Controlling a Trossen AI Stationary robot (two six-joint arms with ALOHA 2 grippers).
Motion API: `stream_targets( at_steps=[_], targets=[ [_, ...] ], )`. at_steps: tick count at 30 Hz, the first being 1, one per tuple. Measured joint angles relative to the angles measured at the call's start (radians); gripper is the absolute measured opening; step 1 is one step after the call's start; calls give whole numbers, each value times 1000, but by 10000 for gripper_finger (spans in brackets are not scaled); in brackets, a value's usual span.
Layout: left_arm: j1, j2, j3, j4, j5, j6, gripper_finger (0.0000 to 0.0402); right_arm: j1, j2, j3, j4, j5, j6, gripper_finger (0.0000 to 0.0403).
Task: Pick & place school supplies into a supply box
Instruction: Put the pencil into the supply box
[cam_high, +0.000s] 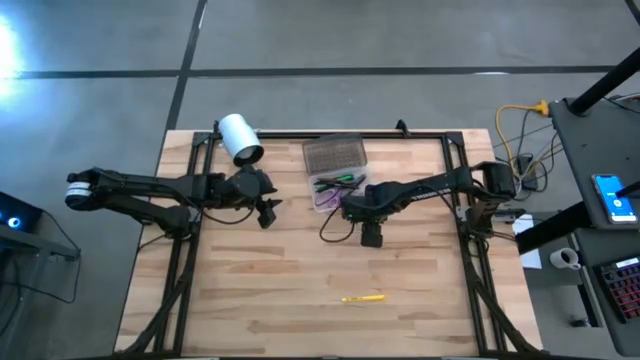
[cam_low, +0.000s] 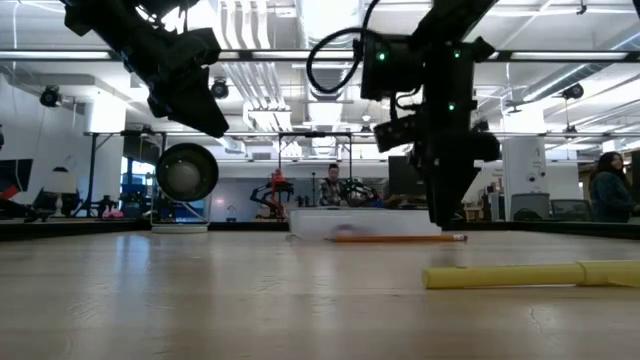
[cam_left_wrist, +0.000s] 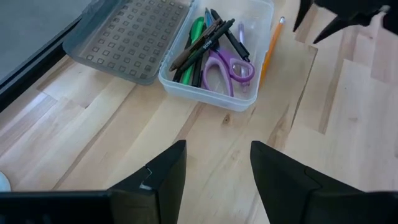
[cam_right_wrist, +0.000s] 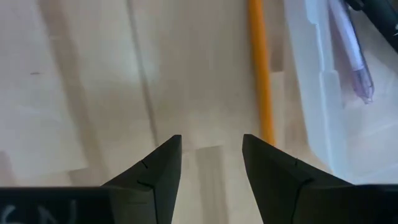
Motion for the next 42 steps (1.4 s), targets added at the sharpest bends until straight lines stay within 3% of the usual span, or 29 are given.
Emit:
stream_targets(
  at_steps=[14,36,42],
  targets=[
    [0,0,0,0,-1,0,164,-112,71,32,19,25,-142,162],
    [0,0,0,0,-4,-24,164,-110,117,35,60,21,-194,161],
    [0,0,0,0,-3,-26,164,-111,113,39,53,-32,-189,134]
  ],
)
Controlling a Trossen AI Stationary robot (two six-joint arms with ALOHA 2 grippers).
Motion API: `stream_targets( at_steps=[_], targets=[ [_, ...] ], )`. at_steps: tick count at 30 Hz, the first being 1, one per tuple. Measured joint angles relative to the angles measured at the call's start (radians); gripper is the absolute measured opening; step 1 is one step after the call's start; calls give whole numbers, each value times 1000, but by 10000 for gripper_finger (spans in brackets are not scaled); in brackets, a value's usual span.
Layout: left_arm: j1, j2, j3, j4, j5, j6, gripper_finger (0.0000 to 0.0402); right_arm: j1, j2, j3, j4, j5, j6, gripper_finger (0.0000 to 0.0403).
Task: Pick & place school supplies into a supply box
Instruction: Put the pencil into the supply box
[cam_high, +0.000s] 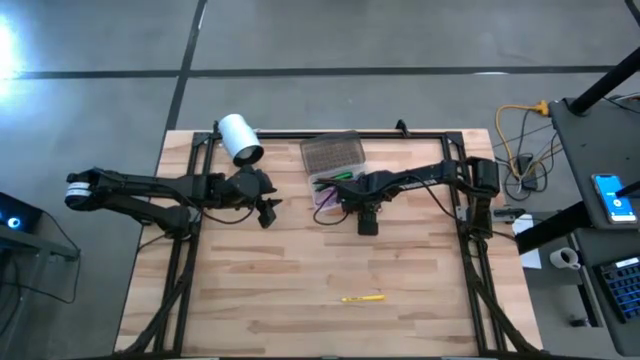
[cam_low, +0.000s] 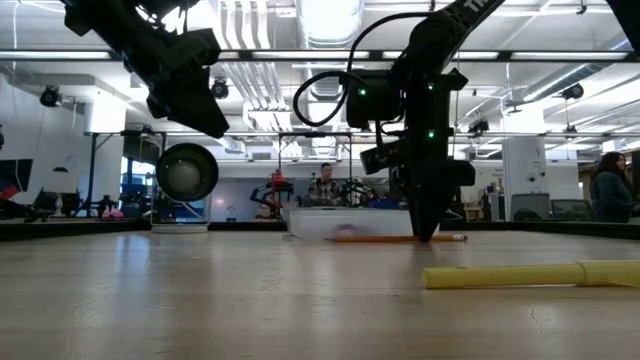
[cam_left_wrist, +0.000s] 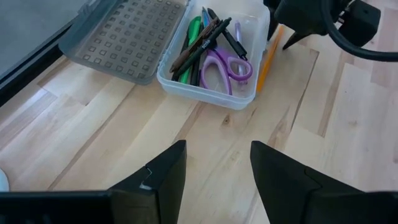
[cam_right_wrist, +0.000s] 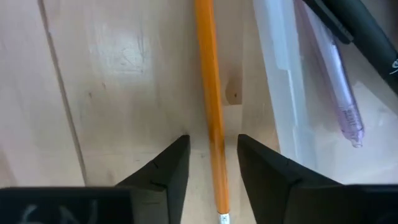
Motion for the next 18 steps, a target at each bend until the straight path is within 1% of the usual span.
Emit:
stream_targets(
  at_steps=[4,9,18],
  targets=[
    [0,0,0,0,0,0,164,-3,7,-1,-10,-57,46,103],
    [0,0,0,0,0,0,164,-2,7,-5,-14,-87,74,68],
    [0,0,0,0,3,-1,164,15,4,16,-55,-111,84,30]
  ],
)
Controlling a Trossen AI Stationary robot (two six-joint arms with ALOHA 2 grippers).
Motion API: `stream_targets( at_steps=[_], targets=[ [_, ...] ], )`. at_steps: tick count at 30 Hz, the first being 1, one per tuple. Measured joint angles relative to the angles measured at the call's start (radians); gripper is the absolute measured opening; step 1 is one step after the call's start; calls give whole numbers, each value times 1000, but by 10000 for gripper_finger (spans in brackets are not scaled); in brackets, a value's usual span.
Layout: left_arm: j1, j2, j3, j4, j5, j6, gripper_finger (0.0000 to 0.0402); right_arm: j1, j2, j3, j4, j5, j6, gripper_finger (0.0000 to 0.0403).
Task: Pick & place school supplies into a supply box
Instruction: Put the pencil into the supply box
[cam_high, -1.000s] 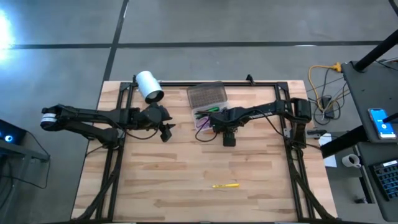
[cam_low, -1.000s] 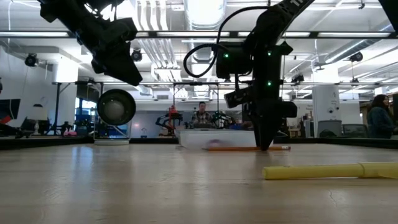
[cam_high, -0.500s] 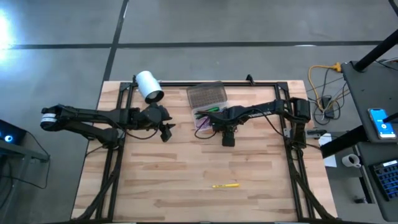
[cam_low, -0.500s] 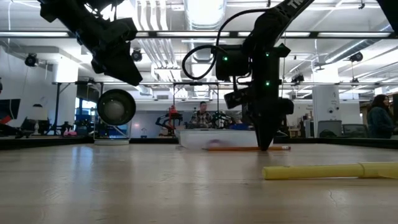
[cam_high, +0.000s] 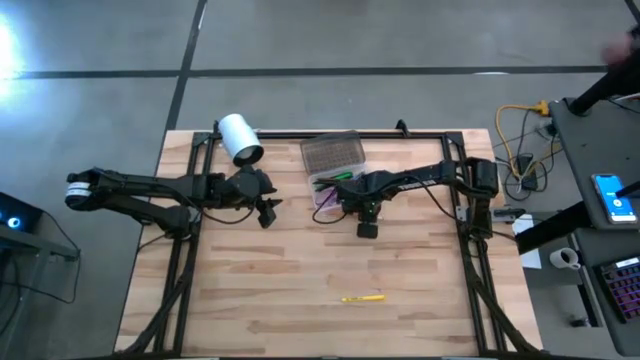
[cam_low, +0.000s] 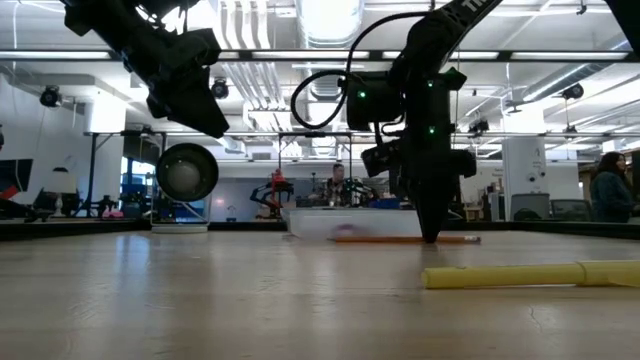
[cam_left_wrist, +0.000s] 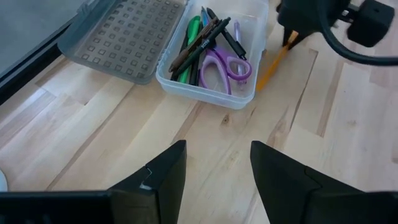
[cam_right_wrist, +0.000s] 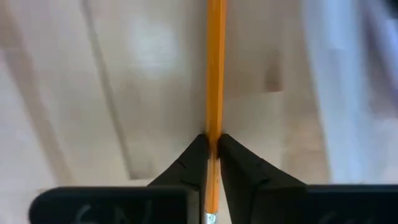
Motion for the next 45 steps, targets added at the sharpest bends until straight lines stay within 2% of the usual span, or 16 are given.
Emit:
stream_targets(
  at_steps=[5,14,20,22,30,38,45],
  targets=[
    [0,0,0,0,0,0,164,33,-10,15,-38,-31,2,14],
    [0,0,0,0,0,0,164,98,-50,57,-74,-1,30,10],
    [0,0,0,0,0,0,164,103,-92,156,-115,137,-1,9],
    [0,0,0,1,-1,0,164,84,-98,192,-117,183,-28,9],
    [-1,0,0,2,-1,-19,164,-92,-39,264,-131,234,-175,9],
    [-1,0,0,2,-1,-45,164,-168,69,315,-149,218,-260,9],
    [-1,0,0,1,-1,-45,164,-197,137,372,-160,127,-165,9]
  ],
)
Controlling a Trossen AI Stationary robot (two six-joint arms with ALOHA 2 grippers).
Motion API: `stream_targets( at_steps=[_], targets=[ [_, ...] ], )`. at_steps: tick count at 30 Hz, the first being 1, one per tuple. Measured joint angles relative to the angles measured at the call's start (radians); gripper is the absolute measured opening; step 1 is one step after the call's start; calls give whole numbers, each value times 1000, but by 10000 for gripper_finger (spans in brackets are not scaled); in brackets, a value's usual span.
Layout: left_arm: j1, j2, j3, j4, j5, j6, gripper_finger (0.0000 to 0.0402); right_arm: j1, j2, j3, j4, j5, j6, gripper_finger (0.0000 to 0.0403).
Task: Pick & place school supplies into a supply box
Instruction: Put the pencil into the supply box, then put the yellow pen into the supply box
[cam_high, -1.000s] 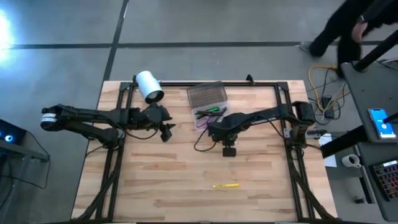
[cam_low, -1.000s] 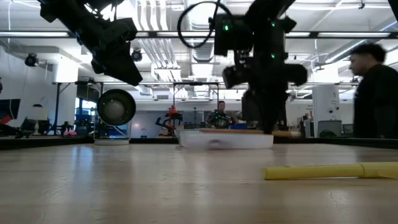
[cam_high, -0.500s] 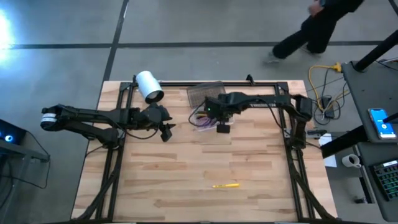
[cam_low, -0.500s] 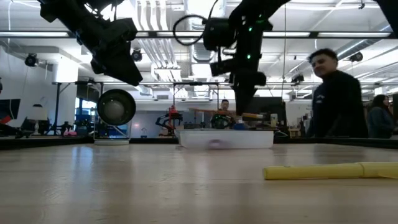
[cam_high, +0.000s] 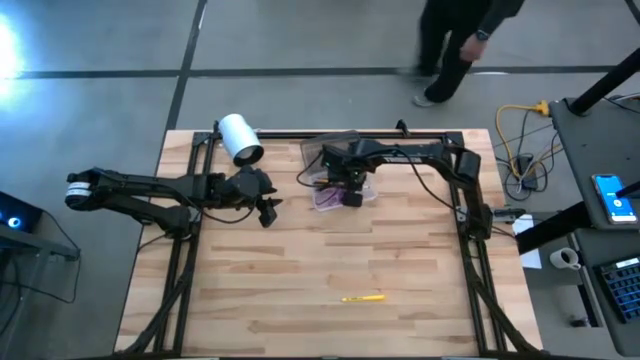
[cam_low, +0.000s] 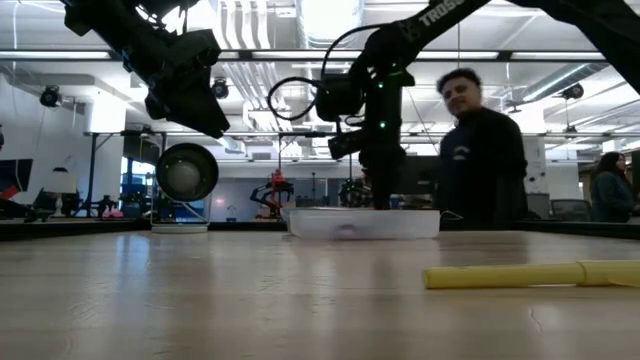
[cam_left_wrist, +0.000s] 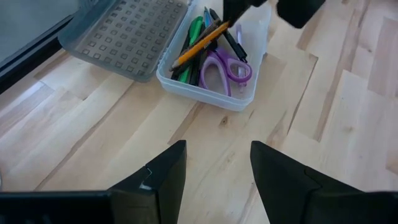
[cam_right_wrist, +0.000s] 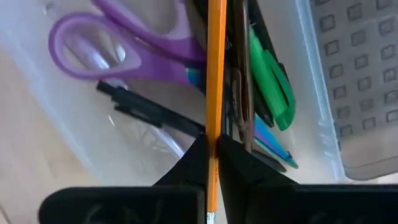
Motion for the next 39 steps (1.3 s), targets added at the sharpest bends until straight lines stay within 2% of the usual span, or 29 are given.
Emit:
stream_targets(
  at_steps=[4,15,22,30,39],
  targets=[
    [0,0,0,0,0,0,164,1,15,29,-11,-10,25,19],
    [0,0,0,-1,0,0,164,-1,19,39,-32,-12,47,79],
    [0,0,0,-1,0,0,164,45,-79,38,-59,-12,43,109],
    [0,0,0,-1,0,0,164,221,-253,-17,-102,-44,94,123],
    [0,0,0,-1,21,2,164,568,-345,-194,-95,-73,388,140]
  ],
)
